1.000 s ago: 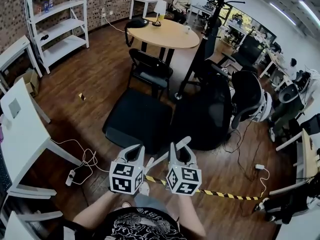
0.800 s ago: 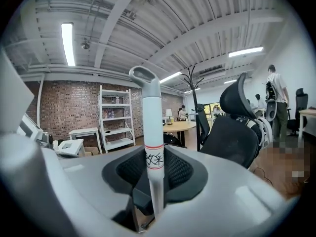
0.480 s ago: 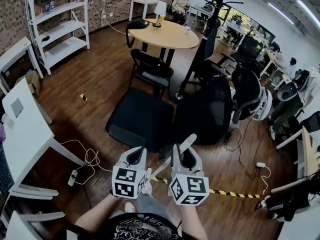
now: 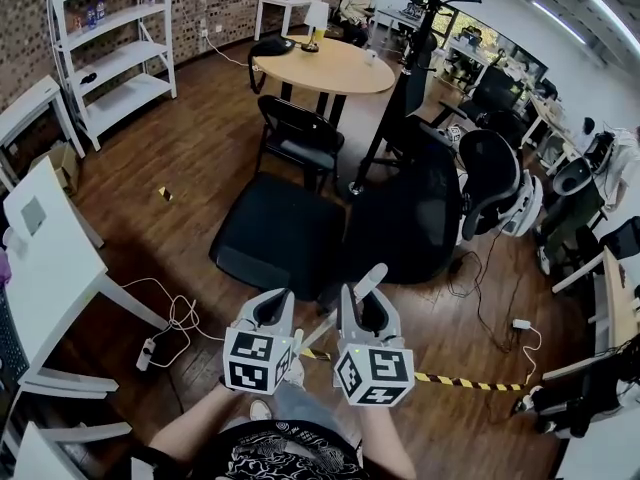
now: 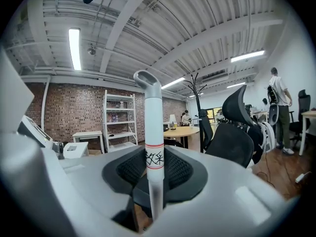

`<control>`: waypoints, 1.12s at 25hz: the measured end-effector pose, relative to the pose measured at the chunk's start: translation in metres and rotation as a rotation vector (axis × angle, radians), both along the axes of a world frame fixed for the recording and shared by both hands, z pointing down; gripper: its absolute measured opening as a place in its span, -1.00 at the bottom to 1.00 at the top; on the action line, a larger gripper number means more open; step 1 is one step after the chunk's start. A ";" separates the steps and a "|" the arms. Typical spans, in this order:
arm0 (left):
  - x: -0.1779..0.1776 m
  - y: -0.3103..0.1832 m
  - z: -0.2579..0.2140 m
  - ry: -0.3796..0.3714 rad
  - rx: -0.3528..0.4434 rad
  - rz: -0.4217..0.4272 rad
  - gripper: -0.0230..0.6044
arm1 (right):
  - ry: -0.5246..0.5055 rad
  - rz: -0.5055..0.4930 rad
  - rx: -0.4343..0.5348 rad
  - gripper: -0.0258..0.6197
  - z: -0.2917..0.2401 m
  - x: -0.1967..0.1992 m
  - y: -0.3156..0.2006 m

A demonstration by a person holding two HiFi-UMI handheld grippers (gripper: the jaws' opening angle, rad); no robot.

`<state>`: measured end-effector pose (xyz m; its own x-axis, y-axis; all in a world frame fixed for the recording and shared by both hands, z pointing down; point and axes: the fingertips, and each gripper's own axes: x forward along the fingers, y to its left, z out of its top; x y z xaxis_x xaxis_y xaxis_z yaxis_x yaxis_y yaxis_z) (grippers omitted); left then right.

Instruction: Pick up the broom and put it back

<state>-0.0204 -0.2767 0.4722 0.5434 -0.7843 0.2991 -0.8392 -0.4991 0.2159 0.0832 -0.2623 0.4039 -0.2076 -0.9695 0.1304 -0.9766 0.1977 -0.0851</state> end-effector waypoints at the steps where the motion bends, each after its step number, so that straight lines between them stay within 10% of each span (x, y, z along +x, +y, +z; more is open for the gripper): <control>1: 0.001 -0.001 -0.001 0.000 0.001 0.001 -0.91 | 0.002 0.000 -0.005 -0.62 0.003 0.000 -0.002; 28: 0.026 -0.054 0.007 -0.038 -0.029 0.013 -0.91 | 0.009 -0.004 -0.240 -0.62 0.135 0.018 -0.091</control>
